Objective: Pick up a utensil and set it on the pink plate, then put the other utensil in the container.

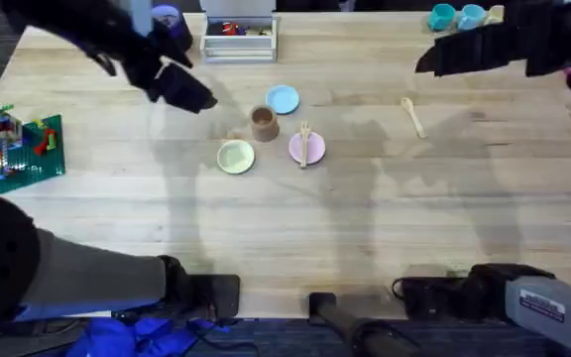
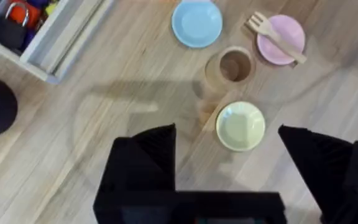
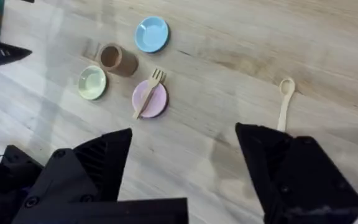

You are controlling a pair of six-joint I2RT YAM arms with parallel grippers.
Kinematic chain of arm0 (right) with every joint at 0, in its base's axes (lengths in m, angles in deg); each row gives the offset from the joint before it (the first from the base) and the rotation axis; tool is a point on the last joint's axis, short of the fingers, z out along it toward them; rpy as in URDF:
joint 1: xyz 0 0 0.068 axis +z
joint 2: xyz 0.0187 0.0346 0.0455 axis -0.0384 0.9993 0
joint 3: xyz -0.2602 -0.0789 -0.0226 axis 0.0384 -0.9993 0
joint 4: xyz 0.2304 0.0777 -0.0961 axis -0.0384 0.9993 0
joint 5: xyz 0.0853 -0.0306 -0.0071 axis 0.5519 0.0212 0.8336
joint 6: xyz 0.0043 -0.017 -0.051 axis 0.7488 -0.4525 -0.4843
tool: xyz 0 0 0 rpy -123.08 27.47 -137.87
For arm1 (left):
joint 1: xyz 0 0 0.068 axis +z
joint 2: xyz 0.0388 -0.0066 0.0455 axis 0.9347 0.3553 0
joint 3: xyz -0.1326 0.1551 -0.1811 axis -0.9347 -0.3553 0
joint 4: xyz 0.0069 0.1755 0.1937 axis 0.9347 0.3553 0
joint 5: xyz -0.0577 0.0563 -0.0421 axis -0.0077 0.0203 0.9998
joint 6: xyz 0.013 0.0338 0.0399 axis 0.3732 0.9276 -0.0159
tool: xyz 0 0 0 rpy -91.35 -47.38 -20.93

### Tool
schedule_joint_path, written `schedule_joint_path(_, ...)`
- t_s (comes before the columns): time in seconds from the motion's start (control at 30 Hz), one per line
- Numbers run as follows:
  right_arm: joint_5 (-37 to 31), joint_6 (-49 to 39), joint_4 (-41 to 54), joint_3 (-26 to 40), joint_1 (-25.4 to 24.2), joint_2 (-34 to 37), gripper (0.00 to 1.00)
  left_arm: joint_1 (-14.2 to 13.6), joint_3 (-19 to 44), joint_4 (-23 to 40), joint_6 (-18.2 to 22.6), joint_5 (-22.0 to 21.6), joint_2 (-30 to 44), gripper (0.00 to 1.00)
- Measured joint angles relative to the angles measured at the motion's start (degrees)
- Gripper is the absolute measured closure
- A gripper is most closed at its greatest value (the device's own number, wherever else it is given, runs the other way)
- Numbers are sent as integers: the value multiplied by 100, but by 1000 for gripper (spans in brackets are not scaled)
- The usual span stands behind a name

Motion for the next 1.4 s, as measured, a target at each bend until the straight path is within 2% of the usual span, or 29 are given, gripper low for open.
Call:
schedule_joint_path(0.13, 0, -2, 0, 2, 0, 0, 5, 273, 0, 4, 317, 59, 0, 7)
schedule_joint_path(0.33, -2, 0, 0, 2, 0, 0, 5, 297, 0, -484, 511, 52, 48, 8)
schedule_joint_path(0.47, 0, -1, 0, 2, 0, 0, 5, 297, 0, -262, 589, 29, 66, 7)
schedule_joint_path(0.67, 0, -2, 0, 2, 0, 0, 5, 297, 0, 130, 1331, -106, 90, 7)
schedule_joint_path(0.77, 0, -2, 0, 2, 0, 0, 5, 297, 0, 156, 1531, -116, 196, 7)
schedule_joint_path(1.03, -27, 0, 0, 2, 0, 0, 5, 297, 0, 185, 1691, -151, 692, 7)
schedule_joint_path(1.3, -36, 198, 4, 2, 0, 0, 5, 297, 0, 187, 1713, -212, 704, 7)
schedule_joint_path(1.4, -283, 242, 29, 2, 2, 0, 5, 297, 0, 187, 1715, -228, 704, 7)
